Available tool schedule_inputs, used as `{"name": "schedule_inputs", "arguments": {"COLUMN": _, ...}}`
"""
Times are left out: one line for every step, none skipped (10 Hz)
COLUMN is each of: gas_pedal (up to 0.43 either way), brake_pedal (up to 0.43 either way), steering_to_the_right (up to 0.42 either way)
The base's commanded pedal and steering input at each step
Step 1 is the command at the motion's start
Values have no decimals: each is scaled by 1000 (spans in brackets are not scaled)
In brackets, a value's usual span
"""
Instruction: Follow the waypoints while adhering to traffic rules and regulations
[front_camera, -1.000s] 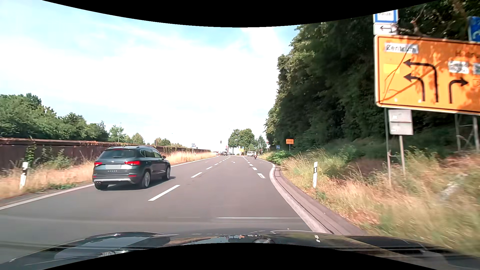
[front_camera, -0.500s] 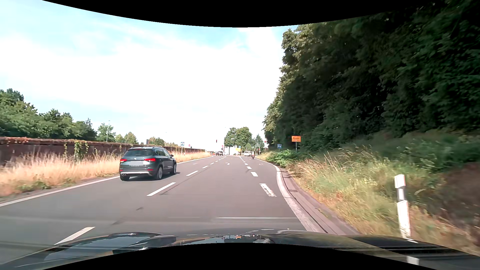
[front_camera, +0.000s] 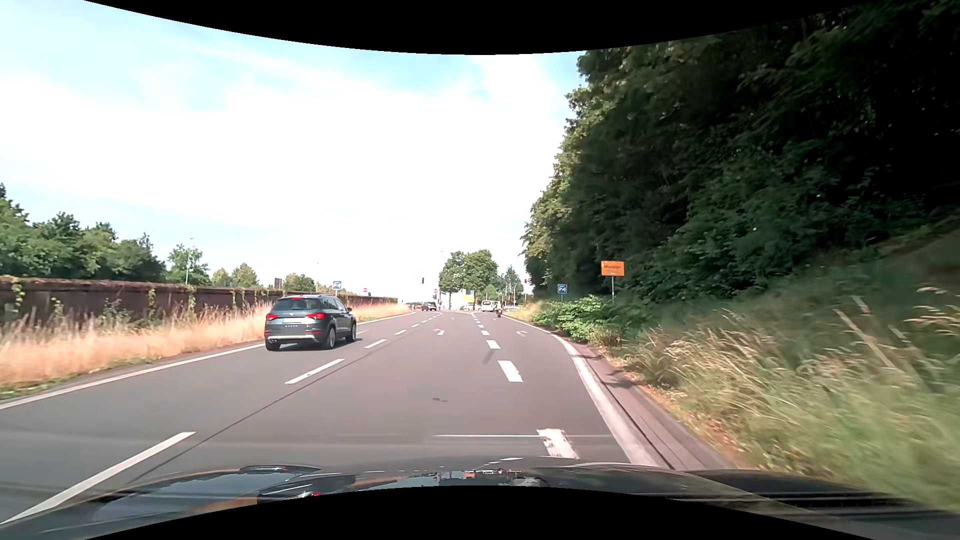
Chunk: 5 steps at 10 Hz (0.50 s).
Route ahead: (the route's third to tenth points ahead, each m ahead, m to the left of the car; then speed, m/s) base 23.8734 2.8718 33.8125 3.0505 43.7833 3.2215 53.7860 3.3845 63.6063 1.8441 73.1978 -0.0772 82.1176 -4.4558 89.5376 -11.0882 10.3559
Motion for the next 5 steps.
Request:
{"name": "schedule_inputs", "arguments": {"gas_pedal": 150, "brake_pedal": 0, "steering_to_the_right": 12}}
{"name": "schedule_inputs", "arguments": {"gas_pedal": 138, "brake_pedal": 0, "steering_to_the_right": 11}}
{"name": "schedule_inputs", "arguments": {"gas_pedal": 138, "brake_pedal": 0, "steering_to_the_right": 11}}
{"name": "schedule_inputs", "arguments": {"gas_pedal": 138, "brake_pedal": 0, "steering_to_the_right": 10}}
{"name": "schedule_inputs", "arguments": {"gas_pedal": 138, "brake_pedal": 0, "steering_to_the_right": 10}}
